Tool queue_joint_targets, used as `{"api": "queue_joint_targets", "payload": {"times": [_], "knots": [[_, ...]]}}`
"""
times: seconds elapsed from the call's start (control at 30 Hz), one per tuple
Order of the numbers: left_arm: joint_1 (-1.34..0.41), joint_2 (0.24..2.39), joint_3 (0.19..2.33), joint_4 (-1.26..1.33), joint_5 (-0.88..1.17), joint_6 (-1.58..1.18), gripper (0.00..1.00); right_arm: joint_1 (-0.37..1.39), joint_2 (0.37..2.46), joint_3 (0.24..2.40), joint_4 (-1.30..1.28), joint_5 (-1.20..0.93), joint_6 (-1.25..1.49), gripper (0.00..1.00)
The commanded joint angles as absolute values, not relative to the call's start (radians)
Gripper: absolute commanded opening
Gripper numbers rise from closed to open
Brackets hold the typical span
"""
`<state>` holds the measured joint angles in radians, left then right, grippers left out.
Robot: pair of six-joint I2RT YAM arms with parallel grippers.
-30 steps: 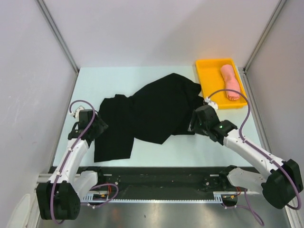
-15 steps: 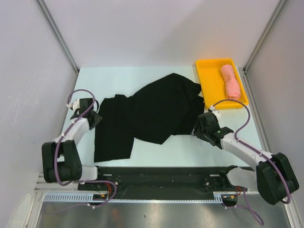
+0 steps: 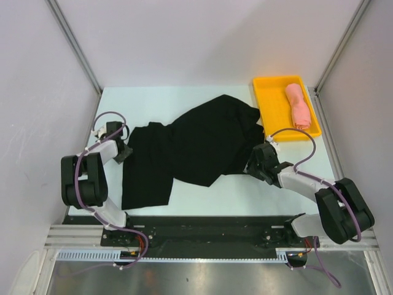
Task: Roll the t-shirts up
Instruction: Flatten out the T-shirt at the center of the board.
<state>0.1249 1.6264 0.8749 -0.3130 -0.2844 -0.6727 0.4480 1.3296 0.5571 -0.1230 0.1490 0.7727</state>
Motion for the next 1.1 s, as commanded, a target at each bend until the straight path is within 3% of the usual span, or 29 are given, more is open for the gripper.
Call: {"api": "queue_joint_targets", "payload": {"times": [0.0,0.1,0.13,0.2,0.27,0.37,0.67,0.83,1.03,1.07], "knots": [[0.132,1.678,0.914,-0.281,-0.255,-0.653,0.31,0.453,1.379,0.564,-0.052,0.166,0.788,0.47],[0.133,1.69,0.93,-0.285,-0.252,-0.647,0.05,0.453,1.381,0.586,-0.081,0.172,0.776,0.3],[0.132,1.687,0.94,-0.304,-0.265,-0.646,0.0,0.453,1.376,0.607,-0.1,0.175,0.77,0.19],[0.132,1.677,0.971,-0.346,-0.296,-0.646,0.0,0.451,1.338,0.636,-0.171,0.201,0.743,0.05],[0.135,1.661,0.997,-0.423,-0.388,-0.646,0.0,0.442,1.274,0.681,-0.233,0.228,0.704,0.0],[0.161,1.623,1.034,-0.506,-0.488,-0.644,0.0,0.404,1.201,0.744,-0.36,0.271,0.638,0.0],[0.239,1.45,0.997,-0.505,-0.466,-0.603,0.0,0.356,1.016,0.834,-0.633,0.282,0.565,0.0],[0.241,1.402,0.951,-0.457,-0.413,-0.6,0.0,0.341,1.109,0.859,-0.598,0.236,0.532,0.06],[0.239,1.433,0.942,-0.445,-0.374,-0.609,0.0,0.322,1.418,0.942,-0.459,0.143,0.496,0.28],[0.241,1.439,0.943,-0.443,-0.368,-0.612,0.0,0.319,1.439,0.949,-0.45,0.121,0.492,0.39]]}}
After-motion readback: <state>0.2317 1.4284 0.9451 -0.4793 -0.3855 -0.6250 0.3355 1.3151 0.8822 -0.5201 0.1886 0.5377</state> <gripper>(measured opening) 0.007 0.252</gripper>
